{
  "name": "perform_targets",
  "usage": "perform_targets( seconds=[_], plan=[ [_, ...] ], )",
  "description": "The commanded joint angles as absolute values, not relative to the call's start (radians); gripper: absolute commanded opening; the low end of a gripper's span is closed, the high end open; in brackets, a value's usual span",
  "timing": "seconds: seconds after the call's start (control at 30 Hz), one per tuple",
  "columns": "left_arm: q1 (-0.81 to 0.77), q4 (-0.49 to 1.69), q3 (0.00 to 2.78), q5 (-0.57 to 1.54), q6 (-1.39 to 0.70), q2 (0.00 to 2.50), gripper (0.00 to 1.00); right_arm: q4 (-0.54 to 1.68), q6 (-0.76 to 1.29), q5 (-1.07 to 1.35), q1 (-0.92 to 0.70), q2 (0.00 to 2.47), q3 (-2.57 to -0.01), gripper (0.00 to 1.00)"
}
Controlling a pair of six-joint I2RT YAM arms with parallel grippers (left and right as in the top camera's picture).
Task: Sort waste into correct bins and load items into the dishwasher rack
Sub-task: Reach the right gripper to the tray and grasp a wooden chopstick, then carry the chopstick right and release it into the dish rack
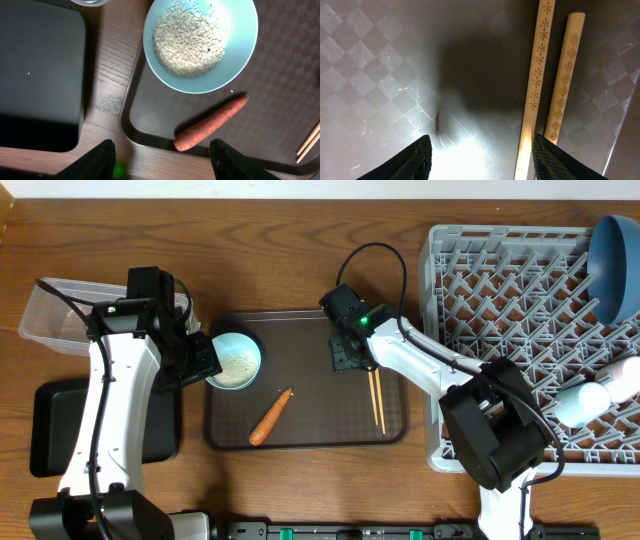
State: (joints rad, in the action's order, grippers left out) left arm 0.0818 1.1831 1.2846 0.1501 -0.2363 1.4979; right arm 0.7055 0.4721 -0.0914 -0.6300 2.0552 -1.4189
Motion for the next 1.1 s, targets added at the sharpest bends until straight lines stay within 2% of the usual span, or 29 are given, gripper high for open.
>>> perform_targets(
  seconds=[0.0, 0.3, 0.4, 0.53, 0.93, 1.07],
  plan=[
    [0.079, 1.193, 1.274, 0.138, -0.241, 1.501, 0.63, 0.709, 0.502, -0.117, -0.635, 2.062, -1.387, 0.64],
    [0.079, 1.192, 1.274, 0.138, -0.241, 1.501, 0.63, 0.697, 0.531, -0.128, -0.635, 2.062, -1.325, 0.64],
    [0.079, 1.192, 1.274, 0.138, -0.241, 1.501, 0.63, 0.696, 0.531, -0.11, -0.638, 2.062, -1.325, 0.54],
    [0.079, 1.193, 1.274, 0.138, -0.241, 1.501, 0.63, 0.699, 0.531, -0.097, -0.641, 2.062, -1.325, 0.24],
    [0.079, 1.193, 1.274, 0.138, -0.241, 1.501, 0.63, 0.725, 0.539, -0.097, -0.642, 2.061, -1.325, 0.01],
    [0.079, 1.197, 1.274, 0.138, -0.241, 1.501, 0.63, 0.726, 0.543, -0.097, -0.638, 2.049, -1.328, 0.01]
  ],
)
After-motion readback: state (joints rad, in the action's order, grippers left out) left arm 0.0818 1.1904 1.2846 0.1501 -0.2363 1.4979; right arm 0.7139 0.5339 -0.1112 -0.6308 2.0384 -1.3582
